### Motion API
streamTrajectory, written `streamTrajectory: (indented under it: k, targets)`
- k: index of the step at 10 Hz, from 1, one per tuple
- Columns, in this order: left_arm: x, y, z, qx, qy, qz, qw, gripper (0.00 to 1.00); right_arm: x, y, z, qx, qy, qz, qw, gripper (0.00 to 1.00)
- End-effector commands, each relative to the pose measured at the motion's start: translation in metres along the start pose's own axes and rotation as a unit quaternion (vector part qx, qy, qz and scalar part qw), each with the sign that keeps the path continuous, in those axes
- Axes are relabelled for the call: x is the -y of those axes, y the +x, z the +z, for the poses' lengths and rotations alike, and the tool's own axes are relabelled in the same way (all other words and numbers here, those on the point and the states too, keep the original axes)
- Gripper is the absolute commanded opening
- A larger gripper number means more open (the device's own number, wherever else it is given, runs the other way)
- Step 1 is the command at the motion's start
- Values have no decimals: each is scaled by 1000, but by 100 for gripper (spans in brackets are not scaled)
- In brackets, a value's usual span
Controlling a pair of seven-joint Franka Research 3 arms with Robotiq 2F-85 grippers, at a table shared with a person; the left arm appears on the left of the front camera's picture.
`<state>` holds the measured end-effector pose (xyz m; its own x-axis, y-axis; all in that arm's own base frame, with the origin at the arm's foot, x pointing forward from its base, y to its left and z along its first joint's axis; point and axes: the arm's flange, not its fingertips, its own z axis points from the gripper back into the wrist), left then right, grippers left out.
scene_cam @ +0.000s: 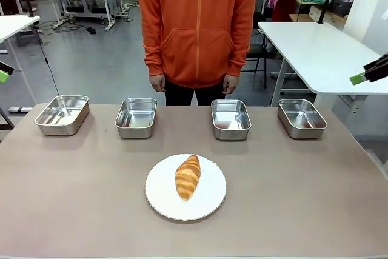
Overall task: Place the bread in the container.
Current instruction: Place the Butter Roll into the Airtight Container indicated by the human.
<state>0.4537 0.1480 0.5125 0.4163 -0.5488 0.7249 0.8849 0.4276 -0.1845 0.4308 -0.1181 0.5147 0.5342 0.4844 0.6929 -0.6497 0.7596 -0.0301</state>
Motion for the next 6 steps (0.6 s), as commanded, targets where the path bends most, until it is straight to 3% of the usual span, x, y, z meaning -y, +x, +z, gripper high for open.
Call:
streamTrajectory:
  k: [1,2,6]
  targets:
    - [-2,-1,19,38,-4,1,999,100,11,3,9,23,5,5,1000,100]
    - [-3,-2,30,66,9,6,998,100,16,7,15,42,0,-3,999,100]
    - [-3,8,53,103,3,33,994,100,31,19,28,63,15,-15,998,100]
